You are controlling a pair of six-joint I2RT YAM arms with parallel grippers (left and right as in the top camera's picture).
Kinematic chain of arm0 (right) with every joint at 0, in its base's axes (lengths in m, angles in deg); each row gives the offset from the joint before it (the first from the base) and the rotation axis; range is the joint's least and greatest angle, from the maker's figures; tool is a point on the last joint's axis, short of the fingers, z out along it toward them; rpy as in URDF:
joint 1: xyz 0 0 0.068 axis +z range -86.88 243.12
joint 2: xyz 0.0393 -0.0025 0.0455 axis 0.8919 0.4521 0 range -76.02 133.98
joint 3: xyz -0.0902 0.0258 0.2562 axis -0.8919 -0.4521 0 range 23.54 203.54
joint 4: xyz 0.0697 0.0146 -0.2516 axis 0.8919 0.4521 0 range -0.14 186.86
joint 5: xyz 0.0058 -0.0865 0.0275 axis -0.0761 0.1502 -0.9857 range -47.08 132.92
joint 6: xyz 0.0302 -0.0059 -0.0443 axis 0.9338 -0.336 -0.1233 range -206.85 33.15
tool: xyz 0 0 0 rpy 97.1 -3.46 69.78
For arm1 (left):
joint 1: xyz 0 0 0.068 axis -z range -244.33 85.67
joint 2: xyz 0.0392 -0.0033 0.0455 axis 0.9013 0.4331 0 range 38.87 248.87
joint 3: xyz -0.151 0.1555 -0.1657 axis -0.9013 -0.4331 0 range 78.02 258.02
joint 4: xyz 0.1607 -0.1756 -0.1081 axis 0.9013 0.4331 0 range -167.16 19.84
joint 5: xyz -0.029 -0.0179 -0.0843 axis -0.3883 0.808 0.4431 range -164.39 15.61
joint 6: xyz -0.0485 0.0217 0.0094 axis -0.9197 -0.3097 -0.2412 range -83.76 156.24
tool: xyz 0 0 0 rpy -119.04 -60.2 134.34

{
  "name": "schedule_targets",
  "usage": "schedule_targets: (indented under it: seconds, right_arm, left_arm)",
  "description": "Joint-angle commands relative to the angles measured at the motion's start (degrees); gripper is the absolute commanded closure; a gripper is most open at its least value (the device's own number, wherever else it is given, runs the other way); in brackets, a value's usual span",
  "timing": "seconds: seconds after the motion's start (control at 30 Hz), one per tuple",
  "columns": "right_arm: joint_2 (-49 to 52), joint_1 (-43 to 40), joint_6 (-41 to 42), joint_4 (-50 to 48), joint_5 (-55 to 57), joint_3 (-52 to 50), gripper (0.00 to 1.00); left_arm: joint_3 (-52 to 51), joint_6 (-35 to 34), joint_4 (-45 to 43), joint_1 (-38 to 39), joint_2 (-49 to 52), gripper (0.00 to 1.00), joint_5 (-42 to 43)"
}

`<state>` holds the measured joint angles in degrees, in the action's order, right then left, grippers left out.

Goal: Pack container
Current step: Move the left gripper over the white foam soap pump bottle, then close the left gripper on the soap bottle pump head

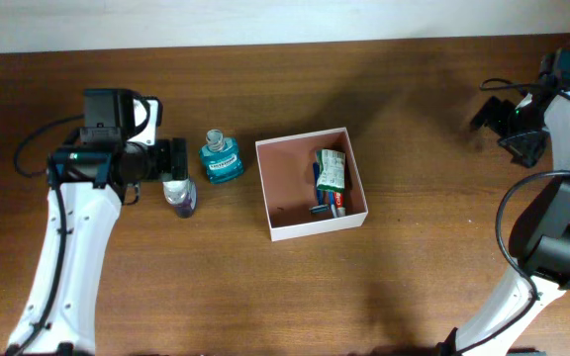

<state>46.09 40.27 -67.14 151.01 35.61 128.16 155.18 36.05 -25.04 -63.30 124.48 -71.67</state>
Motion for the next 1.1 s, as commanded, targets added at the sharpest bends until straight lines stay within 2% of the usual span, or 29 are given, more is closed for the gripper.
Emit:
schedule_targets:
  seconds: [0.0, 0.13, 0.27, 0.7, 0.8, 1.0, 1.07]
  right_arm:
    - [0.1, 0.0, 0.0, -0.1, 0.5, -0.4, 0.02]
    - [0.1, 0.0, 0.0, -0.1, 0.5, -0.4, 0.02]
    - [0.1, 0.0, 0.0, -0.1, 0.5, -0.4, 0.02]
    - [0.1, 0.0, 0.0, -0.1, 0.5, -0.4, 0.02]
    - [0.1, 0.0, 0.0, -0.1, 0.5, -0.4, 0.02]
    - [0.1, 0.0, 0.0, -0.1, 0.5, -0.4, 0.02]
    - [0.1, 0.0, 0.0, -0.1, 0.5, -0.4, 0.02]
  left_arm:
    - [1.3, -2.0, 0.2, 0.1, 1.6, 0.17, 2.9]
    - [1.3, -2.0, 0.2, 0.1, 2.9, 0.2, 4.1]
    - [1.3, -1.9, 0.3, 0.1, 4.0, 0.32, 3.9]
    - [1.3, -1.9, 0.4, 0.1, 8.2, 0.33, 3.7]
    - [1.3, -2.0, 0.4, 0.1, 8.3, 0.38, 3.7]
    - [1.3, -2.0, 0.4, 0.1, 8.3, 0.55, 3.7]
    - [1.3, -2.0, 0.4, 0.1, 8.3, 0.57, 3.7]
